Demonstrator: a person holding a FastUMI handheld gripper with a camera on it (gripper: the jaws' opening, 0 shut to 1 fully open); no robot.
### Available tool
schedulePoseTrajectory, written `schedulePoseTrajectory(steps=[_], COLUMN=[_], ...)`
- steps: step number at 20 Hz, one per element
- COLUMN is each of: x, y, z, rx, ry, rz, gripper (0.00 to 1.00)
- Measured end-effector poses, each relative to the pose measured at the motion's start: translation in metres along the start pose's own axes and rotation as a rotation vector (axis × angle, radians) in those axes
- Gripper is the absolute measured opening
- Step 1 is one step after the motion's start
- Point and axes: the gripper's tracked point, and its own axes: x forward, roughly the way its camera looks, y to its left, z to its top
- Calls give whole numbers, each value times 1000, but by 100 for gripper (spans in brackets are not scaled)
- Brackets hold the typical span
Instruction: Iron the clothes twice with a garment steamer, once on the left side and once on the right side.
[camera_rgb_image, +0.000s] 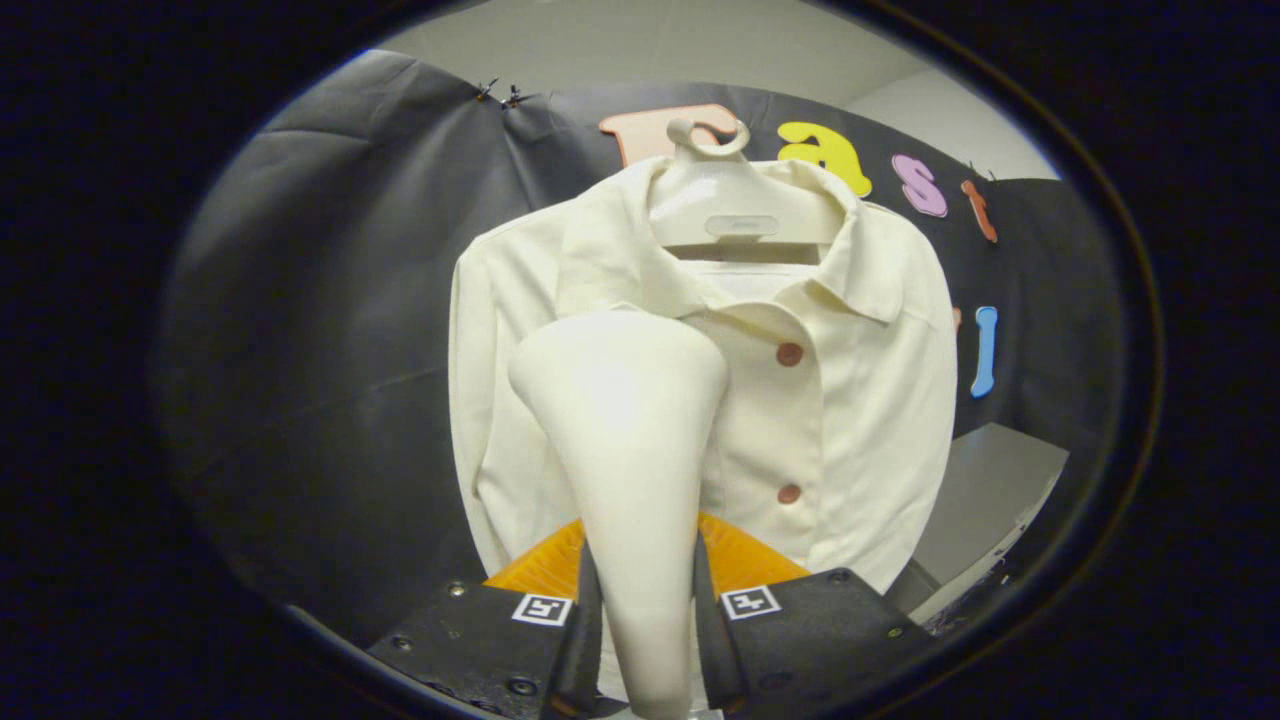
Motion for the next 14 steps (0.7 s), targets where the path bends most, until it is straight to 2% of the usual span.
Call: schedulePoseTrajectory(steps=[5,14], x=[6,19], y=[1,-5], z=[-30,-127], rx=[-42,-91], ry=[36,173], rz=[-15,-29], gripper=[40,40])
